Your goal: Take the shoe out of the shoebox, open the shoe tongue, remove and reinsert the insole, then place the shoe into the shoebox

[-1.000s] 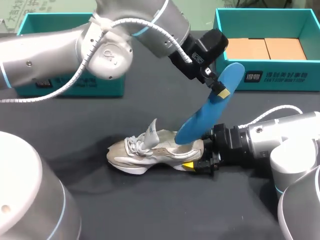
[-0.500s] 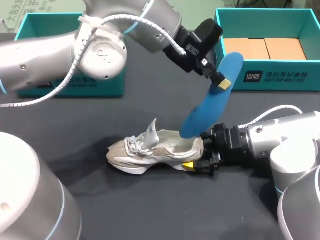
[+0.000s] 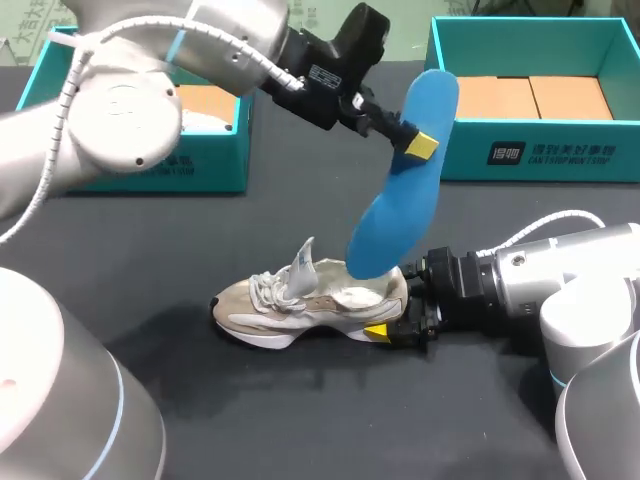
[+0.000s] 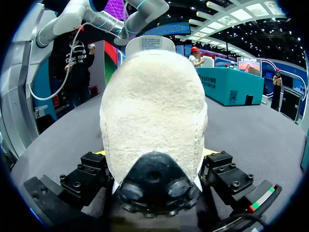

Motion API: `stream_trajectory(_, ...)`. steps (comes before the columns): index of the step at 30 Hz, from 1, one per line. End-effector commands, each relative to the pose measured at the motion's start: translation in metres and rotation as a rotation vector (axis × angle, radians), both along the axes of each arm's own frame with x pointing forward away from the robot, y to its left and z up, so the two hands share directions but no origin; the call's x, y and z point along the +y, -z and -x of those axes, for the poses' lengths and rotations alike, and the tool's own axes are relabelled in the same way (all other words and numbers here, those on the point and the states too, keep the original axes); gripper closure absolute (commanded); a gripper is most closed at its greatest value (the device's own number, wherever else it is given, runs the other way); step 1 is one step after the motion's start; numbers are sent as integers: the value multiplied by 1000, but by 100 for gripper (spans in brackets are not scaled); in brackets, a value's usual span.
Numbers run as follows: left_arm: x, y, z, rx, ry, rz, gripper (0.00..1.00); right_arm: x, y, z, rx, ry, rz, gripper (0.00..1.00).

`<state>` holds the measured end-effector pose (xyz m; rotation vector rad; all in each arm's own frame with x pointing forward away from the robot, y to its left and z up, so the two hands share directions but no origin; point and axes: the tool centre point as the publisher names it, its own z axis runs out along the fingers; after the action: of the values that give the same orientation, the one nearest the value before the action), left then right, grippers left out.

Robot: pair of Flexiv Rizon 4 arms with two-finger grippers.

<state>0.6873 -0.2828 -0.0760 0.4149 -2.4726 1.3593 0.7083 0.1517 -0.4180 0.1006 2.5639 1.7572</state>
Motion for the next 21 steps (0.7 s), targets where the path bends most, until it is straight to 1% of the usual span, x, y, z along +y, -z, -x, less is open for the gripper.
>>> stream_trajectory(1, 39, -12, 4, -8, -17, 29, 100, 3, 4, -1, 0, 1, 3, 100)
stream_trajectory(8, 39, -12, 4, -8, -17, 29, 100, 3, 4, -1, 0, 1, 3, 100)
stream_trajectory(9, 39, -17, 11, -9, -14, 66, 100, 3, 4, -1, 0, 1, 3, 100)
stream_trajectory(12, 41, -27, 23, -14, -30, 125, 100, 3, 4, -1, 0, 1, 3, 100)
stream_trajectory(17, 50, -46, 40, -31, -53, 162, 100, 3, 4, -1, 0, 1, 3, 100)
stream_trajectory(19, 54, -59, 49, -13, -43, 193, 100, 3, 4, -1, 0, 1, 3, 100)
stream_trajectory(20, 56, -68, 54, -16, -53, 192, 100, 3, 4, -1, 0, 1, 3, 100)
stream_trajectory(21, 58, -77, 60, -11, -38, 218, 100, 3, 4, -1, 0, 1, 3, 100)
